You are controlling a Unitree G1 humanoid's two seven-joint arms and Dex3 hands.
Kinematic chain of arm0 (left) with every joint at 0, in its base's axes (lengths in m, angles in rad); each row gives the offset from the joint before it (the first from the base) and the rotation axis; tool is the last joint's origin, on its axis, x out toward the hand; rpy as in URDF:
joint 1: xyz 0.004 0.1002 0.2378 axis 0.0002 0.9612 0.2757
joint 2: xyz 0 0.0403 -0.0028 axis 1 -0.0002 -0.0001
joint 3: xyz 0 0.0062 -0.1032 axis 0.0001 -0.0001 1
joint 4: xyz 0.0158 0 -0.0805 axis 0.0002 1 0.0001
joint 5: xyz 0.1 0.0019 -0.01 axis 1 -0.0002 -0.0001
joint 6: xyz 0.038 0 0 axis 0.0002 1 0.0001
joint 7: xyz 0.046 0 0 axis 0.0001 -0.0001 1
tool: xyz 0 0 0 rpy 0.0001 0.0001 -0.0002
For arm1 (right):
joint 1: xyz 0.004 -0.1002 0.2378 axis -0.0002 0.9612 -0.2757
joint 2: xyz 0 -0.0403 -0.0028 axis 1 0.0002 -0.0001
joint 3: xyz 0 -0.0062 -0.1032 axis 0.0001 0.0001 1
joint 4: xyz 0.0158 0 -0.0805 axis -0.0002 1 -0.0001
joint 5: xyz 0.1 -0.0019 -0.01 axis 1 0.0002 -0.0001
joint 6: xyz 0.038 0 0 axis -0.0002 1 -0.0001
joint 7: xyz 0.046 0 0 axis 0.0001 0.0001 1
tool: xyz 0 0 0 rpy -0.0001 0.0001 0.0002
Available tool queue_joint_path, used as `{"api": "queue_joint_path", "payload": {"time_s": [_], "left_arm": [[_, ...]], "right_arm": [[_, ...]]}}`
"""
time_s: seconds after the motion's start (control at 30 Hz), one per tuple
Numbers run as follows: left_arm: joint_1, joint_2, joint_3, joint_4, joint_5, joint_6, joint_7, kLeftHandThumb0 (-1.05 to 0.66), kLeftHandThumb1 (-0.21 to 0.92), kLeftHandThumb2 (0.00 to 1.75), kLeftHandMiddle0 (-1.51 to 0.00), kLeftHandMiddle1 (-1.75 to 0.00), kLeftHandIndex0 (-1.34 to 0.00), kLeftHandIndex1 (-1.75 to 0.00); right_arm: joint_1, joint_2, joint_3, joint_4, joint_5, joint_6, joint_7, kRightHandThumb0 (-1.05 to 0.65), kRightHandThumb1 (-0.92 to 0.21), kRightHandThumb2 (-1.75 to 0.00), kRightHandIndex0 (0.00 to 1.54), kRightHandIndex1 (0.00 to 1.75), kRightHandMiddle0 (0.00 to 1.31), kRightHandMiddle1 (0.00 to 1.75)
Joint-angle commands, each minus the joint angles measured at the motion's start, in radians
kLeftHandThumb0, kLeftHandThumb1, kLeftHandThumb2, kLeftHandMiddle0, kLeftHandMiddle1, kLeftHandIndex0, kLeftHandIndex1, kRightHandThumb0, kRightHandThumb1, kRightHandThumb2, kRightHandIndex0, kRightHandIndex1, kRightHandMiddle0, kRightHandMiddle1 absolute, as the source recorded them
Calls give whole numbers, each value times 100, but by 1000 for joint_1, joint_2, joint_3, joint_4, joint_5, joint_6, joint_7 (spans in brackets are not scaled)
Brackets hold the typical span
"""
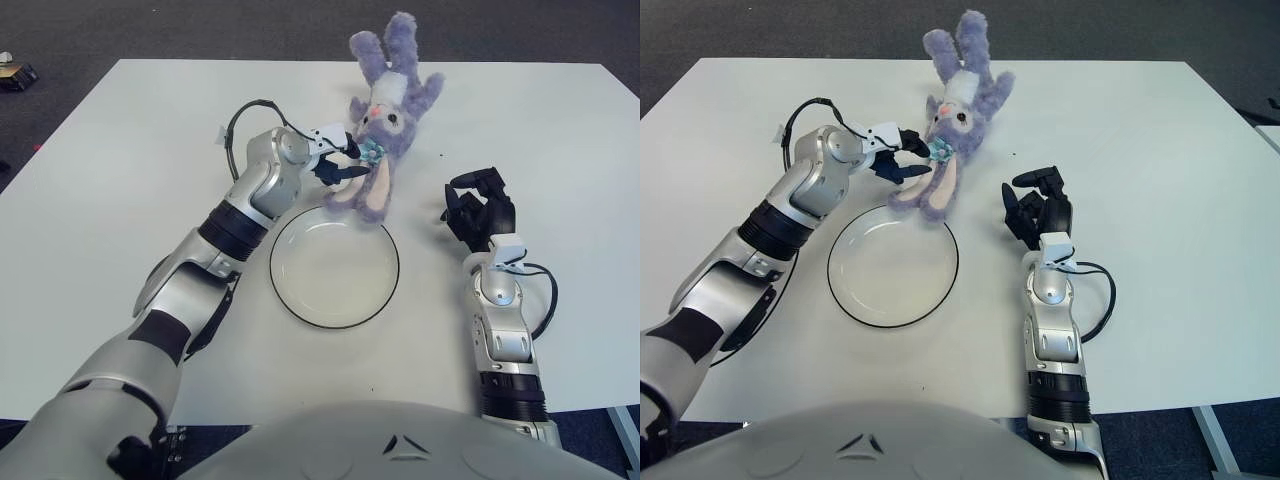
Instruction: Put the doll into the plate.
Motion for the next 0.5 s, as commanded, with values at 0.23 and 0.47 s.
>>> {"api": "queue_joint_path", "payload": {"time_s": [0.23,0.47], "left_arm": [[27,10,28,-22,-30,-20,56,-76,92,46,-24,-74,-5,-68],[49,-6,81,-7,-65,-77,146,-74,92,46,-21,-87,-4,-71]], "right_arm": [[30,8,-1,39,-12,-4,-10,-35,-92,-39,73,175,34,161],[27,7,-2,46,-9,-7,-10,-35,-92,-38,74,175,34,161]]}}
